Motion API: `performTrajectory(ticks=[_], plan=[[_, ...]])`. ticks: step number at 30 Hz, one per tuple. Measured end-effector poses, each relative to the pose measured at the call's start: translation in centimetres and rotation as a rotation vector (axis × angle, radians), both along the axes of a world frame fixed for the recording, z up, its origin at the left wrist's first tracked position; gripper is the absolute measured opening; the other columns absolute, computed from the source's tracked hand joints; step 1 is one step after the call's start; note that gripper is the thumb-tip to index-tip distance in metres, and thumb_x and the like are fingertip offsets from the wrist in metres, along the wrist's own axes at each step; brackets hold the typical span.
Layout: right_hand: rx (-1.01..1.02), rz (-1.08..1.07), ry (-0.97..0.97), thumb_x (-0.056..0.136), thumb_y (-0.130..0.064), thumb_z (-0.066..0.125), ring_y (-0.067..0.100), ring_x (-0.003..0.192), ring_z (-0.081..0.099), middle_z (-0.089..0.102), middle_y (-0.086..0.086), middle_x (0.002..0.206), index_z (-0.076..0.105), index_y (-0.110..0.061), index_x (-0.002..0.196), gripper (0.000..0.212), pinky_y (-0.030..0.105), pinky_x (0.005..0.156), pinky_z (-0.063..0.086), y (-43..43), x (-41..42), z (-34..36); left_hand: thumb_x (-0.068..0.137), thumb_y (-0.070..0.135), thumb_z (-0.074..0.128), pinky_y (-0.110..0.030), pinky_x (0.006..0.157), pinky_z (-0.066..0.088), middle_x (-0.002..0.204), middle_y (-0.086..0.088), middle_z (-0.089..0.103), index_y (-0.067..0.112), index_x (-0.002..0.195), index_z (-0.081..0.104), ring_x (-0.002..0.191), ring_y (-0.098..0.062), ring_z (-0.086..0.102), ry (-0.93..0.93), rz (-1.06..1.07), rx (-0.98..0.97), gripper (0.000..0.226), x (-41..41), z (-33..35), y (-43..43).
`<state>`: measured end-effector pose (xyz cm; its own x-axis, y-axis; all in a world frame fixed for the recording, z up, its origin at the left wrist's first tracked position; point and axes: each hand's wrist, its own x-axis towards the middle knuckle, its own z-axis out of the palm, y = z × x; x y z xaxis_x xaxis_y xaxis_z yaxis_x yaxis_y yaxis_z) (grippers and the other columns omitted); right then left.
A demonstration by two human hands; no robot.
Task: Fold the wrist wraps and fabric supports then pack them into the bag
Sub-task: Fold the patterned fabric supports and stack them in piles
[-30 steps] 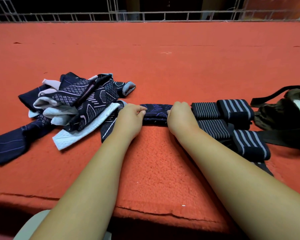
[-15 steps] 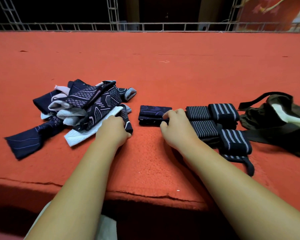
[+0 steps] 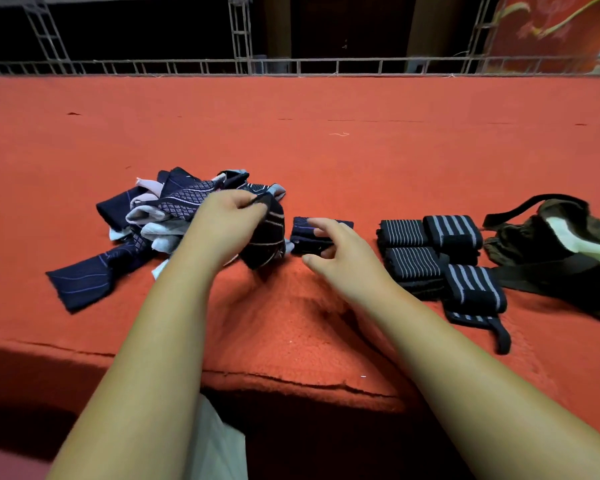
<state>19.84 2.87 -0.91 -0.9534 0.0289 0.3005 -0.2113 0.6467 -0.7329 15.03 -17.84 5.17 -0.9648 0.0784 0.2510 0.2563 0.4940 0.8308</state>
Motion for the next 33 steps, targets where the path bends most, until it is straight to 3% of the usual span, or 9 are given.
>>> performTrajectory(ticks=[4,7,10,13,17,22,25,28,33], plan=[[-0.087,0.17,-0.04,0.093,-0.029,0.081,0.004,0.129,0.057,0.061,-0.008,0.143,0.052,-0.037,0.152,0.066,0.024,0.111,0.042,-0.1,0.6,2.3,0.093,0.018,0.063,-0.039,0.078,0.045,0.091,-0.018,0.064,-0.014,0.106,0.065,0.087,-0.025,0.061,-0.199,-0.229,0.324,0.035,0.9,3.4,-0.9],[-0.334,0.317,-0.207,0.097,-0.02,0.073,0.018,0.097,0.075,0.078,0.005,0.113,0.067,-0.028,0.125,0.03,0.041,0.093,0.058,0.1,1.2,3.4,0.084,0.025,0.073,-0.05,0.104,0.048,0.117,-0.022,0.065,0.0,0.114,0.067,0.114,-0.039,0.067,-0.348,-0.293,0.474,0.039,0.6,4.3,-1.3],[-0.361,0.322,-0.208,0.101,-0.016,0.069,0.014,0.085,0.07,0.077,-0.001,0.097,0.067,-0.013,0.114,0.014,0.034,0.083,0.056,0.4,1.8,3.8,0.083,0.028,0.075,-0.055,0.12,0.043,0.144,-0.021,0.062,-0.005,0.133,0.062,0.138,-0.041,0.059,-0.48,-0.347,0.579,0.061,0.3,4.4,-1.1],[-0.484,0.219,-0.201,0.103,-0.011,0.068,0.014,0.069,0.064,0.072,0.002,0.084,0.066,-0.004,0.108,0.009,0.025,0.06,0.051,0.8,2.4,3.8,0.094,0.039,0.072,-0.056,0.116,0.048,0.15,-0.024,0.059,-0.003,0.148,0.055,0.137,-0.04,0.061,-0.515,-0.333,0.726,0.071,0.5,4.0,0.1],[-0.589,0.086,-0.165,0.102,-0.019,0.071,0.019,0.072,0.069,0.074,0.007,0.085,0.072,-0.01,0.107,0.01,0.029,0.061,0.051,1.7,2.8,3.5,0.103,0.063,0.053,-0.05,0.108,0.053,0.139,-0.024,0.067,-0.002,0.144,0.059,0.127,-0.039,0.067,-0.556,-0.416,1.017,0.077,1.2,2.7,2.1],[-0.758,-0.079,-0.113,0.102,-0.021,0.071,0.02,0.077,0.074,0.081,0.012,0.097,0.074,-0.012,0.106,0.01,0.033,0.062,0.058,2.8,3.1,3.4,0.105,0.021,0.062,-0.033,0.084,0.059,0.123,-0.006,0.075,0.012,0.137,0.064,0.103,-0.019,0.074,-0.357,-0.488,0.648,0.033,2.6,-0.1,4.7],[-0.742,-0.155,-0.094,0.101,-0.024,0.074,0.02,0.078,0.075,0.082,0.01,0.096,0.077,-0.014,0.101,0.011,0.034,0.067,0.06,3.8,3.3,3.1,0.099,-0.004,0.063,-0.042,0.09,0.063,0.126,-0.016,0.076,0.013,0.139,0.064,0.109,-0.027,0.076,-0.284,-0.481,0.583,0.043,2.8,-1.5,5.9],[-0.553,-0.253,-0.12,0.102,-0.037,0.07,0.006,0.071,0.072,0.08,-0.006,0.087,0.078,-0.02,0.108,0.019,0.021,0.061,0.053,4.4,4.1,3.1,0.096,-0.009,0.067,-0.039,0.084,0.064,0.114,-0.013,0.08,0.012,0.135,0.066,0.101,-0.024,0.078,-0.237,-0.364,0.59,0.044,2.6,-2.1,7.1],[-0.462,-0.158,-0.143,0.1,-0.041,0.068,0.009,0.089,0.077,0.077,-0.009,0.101,0.049,-0.046,0.149,0.053,0.039,0.09,0.063,5.3,5.7,2.4,0.094,-0.003,0.074,-0.04,0.08,0.062,0.099,-0.001,0.082,0.015,0.122,0.066,0.091,-0.021,0.079,-0.21,-0.201,0.628,0.034,2.1,-2.8,8.3]])
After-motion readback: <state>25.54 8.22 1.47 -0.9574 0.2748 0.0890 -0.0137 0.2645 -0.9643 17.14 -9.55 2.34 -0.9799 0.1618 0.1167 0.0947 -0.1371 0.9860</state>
